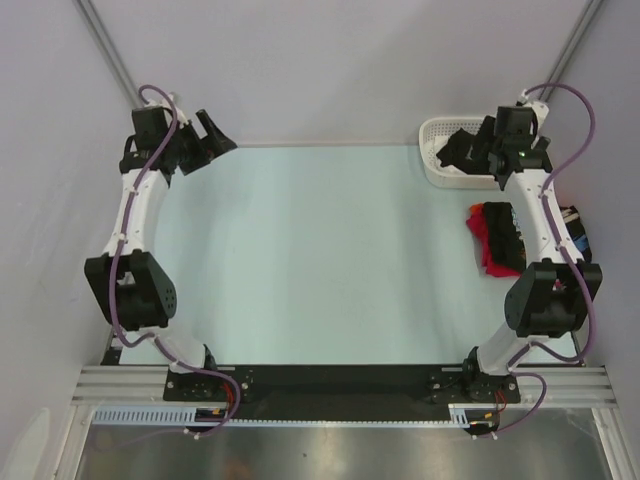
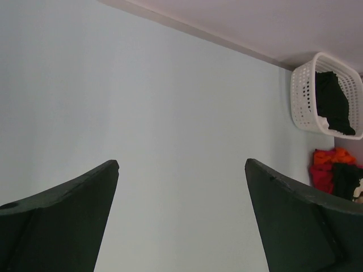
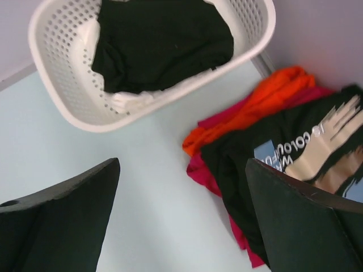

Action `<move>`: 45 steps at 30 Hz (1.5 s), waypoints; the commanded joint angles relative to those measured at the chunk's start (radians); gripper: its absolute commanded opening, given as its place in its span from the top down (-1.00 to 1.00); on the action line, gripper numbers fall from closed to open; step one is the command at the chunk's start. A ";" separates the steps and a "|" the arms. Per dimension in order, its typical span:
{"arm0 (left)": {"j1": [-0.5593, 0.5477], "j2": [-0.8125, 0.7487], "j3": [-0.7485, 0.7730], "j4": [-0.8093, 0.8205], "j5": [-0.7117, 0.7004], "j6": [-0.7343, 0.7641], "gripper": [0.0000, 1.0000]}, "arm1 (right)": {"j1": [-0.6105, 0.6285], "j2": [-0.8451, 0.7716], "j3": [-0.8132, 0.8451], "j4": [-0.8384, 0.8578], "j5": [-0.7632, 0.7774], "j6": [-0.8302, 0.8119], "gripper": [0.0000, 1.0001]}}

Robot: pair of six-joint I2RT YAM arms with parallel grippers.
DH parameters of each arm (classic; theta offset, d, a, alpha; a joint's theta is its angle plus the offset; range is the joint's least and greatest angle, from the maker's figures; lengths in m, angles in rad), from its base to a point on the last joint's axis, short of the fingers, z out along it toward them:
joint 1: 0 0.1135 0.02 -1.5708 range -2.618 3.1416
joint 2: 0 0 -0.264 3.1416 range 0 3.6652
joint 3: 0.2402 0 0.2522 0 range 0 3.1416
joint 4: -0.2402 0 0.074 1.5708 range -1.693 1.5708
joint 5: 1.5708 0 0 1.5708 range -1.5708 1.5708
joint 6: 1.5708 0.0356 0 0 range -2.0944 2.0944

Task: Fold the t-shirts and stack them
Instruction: Grab crumpled tshirt from bin with the right arm

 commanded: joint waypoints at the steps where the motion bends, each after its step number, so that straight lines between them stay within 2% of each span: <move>1: -0.052 0.035 0.069 -0.002 0.147 0.113 -0.99 | 0.026 0.072 0.162 -0.033 0.009 -0.107 -1.00; 2: -0.097 0.029 0.065 -0.012 0.188 0.159 -0.99 | 0.039 0.085 0.176 -0.037 -0.011 -0.104 -0.99; 3: -0.108 0.027 0.066 -0.045 0.149 0.231 -0.99 | 0.080 0.101 0.184 -0.034 -0.027 -0.101 -1.00; 5: -0.231 0.040 0.106 -0.164 0.046 0.285 -0.99 | 0.137 0.111 0.184 -0.001 -0.061 -0.103 -1.00; 6: -0.274 0.050 0.128 -0.211 -0.130 0.352 -0.99 | 0.167 0.118 0.187 0.012 -0.059 -0.122 -1.00; 7: -0.320 0.055 0.144 -0.243 -0.205 0.391 -0.99 | 0.239 0.140 0.192 0.022 -0.026 -0.132 -1.00; 8: -0.413 0.061 0.137 -0.283 -0.291 0.459 -0.99 | 0.268 0.158 0.214 0.019 -0.012 -0.145 -0.99; 9: -0.456 0.063 0.123 -0.294 -0.497 0.480 -0.99 | 0.302 0.177 0.233 0.010 0.007 -0.156 -1.00; 11: -0.527 0.076 0.065 -0.311 -0.590 0.498 -0.99 | 0.356 0.238 0.273 -0.031 0.048 -0.164 -1.00; 15: -0.509 0.075 0.007 -0.323 -0.674 0.388 -0.99 | 0.384 0.276 0.288 -0.054 0.106 -0.181 -0.99; 20: -0.367 0.008 -0.073 -0.247 -0.361 0.288 -0.99 | 0.291 0.260 0.268 -0.047 0.128 -0.193 -0.99; 23: -0.334 -0.012 -0.102 -0.214 -0.321 0.291 -0.99 | 0.215 0.257 0.270 -0.030 0.114 -0.189 -1.00; 26: -0.326 0.015 -0.078 -0.249 -0.296 0.311 -0.99 | 0.087 0.287 0.311 -0.022 0.047 -0.164 -0.98; 27: -0.325 0.024 -0.069 -0.262 -0.296 0.316 -0.99 | 0.018 0.319 0.328 -0.018 0.028 -0.150 -0.96; 30: -0.323 0.034 -0.055 -0.286 -0.278 0.325 -0.99 | -0.045 0.390 0.426 0.007 -0.047 -0.152 -0.91; 31: -0.323 0.035 -0.056 -0.286 -0.270 0.330 -0.99 | -0.075 0.460 0.466 -0.007 -0.096 -0.147 -0.88; 36: -0.323 0.041 -0.072 -0.322 -0.269 0.360 -0.99 | -0.079 0.643 0.697 -0.025 -0.185 -0.135 -0.84; 41: -0.323 0.041 -0.108 -0.323 -0.228 0.365 -0.99 | -0.058 0.759 0.756 0.019 -0.294 -0.124 -0.86; 45: -0.323 0.060 -0.115 -0.323 -0.158 0.359 -0.99 | -0.035 0.832 0.781 0.036 -0.280 -0.136 -0.86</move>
